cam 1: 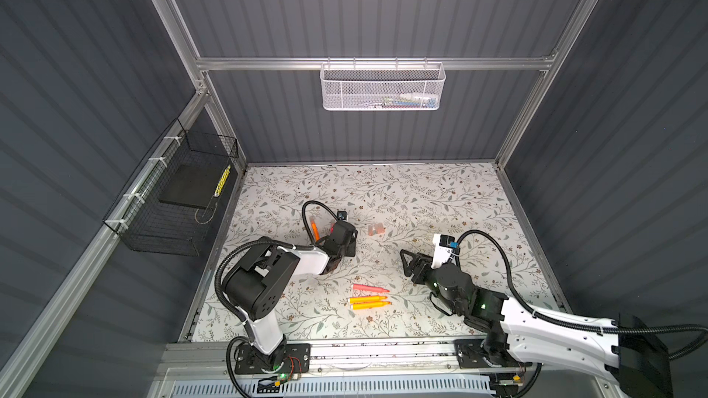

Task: Insert the pens into the pen caps
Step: 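Lower the capped purple marker onto the table and release it with the left gripper, then move the left gripper down to the uncapped pink marker near the robot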

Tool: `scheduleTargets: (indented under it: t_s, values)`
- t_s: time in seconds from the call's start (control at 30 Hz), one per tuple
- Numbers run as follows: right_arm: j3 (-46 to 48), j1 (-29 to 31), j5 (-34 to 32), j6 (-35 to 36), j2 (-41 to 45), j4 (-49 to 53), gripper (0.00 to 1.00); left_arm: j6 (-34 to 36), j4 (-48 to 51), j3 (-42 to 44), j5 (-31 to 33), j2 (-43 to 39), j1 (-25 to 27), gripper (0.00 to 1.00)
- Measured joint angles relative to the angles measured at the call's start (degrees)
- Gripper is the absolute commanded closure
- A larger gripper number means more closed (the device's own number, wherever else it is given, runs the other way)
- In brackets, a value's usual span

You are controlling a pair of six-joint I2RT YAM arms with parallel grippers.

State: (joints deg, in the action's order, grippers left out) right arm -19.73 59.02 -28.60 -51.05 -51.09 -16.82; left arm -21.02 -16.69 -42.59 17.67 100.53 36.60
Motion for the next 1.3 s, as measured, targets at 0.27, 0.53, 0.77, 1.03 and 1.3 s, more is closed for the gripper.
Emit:
scheduleTargets:
  t_s: [0.27, 0.53, 0.77, 1.03, 1.3]
  values:
    - [1.0, -0.1, 0.1, -0.2, 0.5, 0.1, 0.28, 1.2, 3.9, -1.6, 0.6, -0.4, 0.0, 0.64]
    - [0.9, -0.3, 0.8, 0.1, 1.1, 0.6, 0.28, 4.8, 8.7, -1.9, -0.6, -11.5, 0.0, 0.53]
    - [-1.0, -4.4, 3.1, 3.3, 6.3, 6.4, 0.26, 10.8, 5.5, 6.6, -4.9, -29.4, 0.2, 0.47]
    - [-5.5, -14.7, 3.5, 8.1, 19.1, 23.4, 0.21, 11.8, 5.5, 15.1, -9.4, -38.6, 4.6, 0.47]
    - [-5.2, -20.7, 8.3, 8.6, 20.7, 30.4, 0.26, 6.1, 21.8, 7.5, -2.3, -37.5, 15.9, 0.47]
